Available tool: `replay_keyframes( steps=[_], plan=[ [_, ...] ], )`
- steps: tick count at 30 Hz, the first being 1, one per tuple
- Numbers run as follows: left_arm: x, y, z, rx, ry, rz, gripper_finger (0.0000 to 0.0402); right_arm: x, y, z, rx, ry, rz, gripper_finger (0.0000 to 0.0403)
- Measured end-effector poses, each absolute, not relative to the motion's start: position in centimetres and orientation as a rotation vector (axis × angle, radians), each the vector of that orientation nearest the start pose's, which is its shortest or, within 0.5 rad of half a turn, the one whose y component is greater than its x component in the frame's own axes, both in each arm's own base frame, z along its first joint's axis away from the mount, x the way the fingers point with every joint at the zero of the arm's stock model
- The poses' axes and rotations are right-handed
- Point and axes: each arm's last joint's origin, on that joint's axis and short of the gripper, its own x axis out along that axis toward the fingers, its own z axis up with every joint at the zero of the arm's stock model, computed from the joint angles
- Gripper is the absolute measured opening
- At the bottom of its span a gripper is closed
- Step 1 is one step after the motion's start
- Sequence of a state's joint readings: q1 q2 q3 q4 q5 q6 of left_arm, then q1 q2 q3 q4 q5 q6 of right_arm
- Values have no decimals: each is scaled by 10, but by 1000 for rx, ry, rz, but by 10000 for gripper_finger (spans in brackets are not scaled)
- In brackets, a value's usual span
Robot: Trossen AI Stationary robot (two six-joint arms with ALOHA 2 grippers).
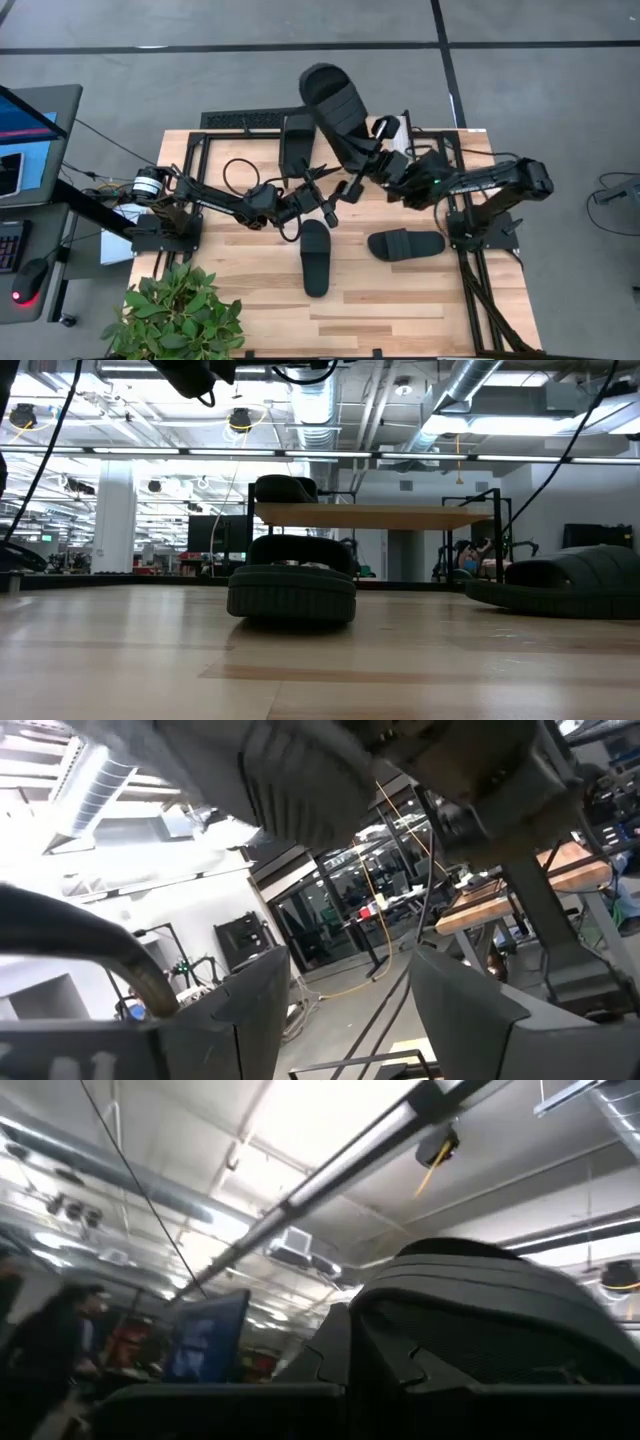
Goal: Pick and place slides into the shelf
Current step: Put the black slide on the shelf
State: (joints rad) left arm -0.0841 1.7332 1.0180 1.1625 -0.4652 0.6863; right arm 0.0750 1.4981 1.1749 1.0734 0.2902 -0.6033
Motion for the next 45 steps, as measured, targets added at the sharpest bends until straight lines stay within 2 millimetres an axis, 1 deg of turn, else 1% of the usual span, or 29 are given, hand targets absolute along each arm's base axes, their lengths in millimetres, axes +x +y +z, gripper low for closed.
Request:
replay_keyframes(
  steps=[2,7,14,18,22,24,27,30,34,38,41,45],
  plan=[
    [371,-18,289,561,-274,509,197,325,16,408,-448,-644,-437,0],
    [372,-18,287,604,-241,523,197,326,14,407,-454,-637,-429,0],
    [372,-18,286,713,-199,554,197,327,14,405,-447,-612,-416,0],
    [371,-17,288,672,-203,598,197,327,14,405,-447,-611,-415,0],
    [362,-16,300,579,-238,598,197,326,15,407,-447,-611,-411,0],
    [355,-16,305,534,-241,544,197,323,17,409,-447,-620,-400,0],
    [339,-10,313,432,-271,428,197,321,21,410,-455,-622,-376,0],
    [323,3,324,317,-318,317,197,320,24,411,-463,-638,-344,0],
    [308,22,333,178,-374,125,197,320,26,412,-475,-660,-310,0],
    [300,35,343,109,-414,15,197,318,26,414,-464,-698,-284,0],
    [298,42,343,85,-423,-4,197,314,24,419,-453,-797,-257,0],
    [297,44,346,88,-447,-19,197,310,23,422,-409,-879,-224,0]
  ],
)
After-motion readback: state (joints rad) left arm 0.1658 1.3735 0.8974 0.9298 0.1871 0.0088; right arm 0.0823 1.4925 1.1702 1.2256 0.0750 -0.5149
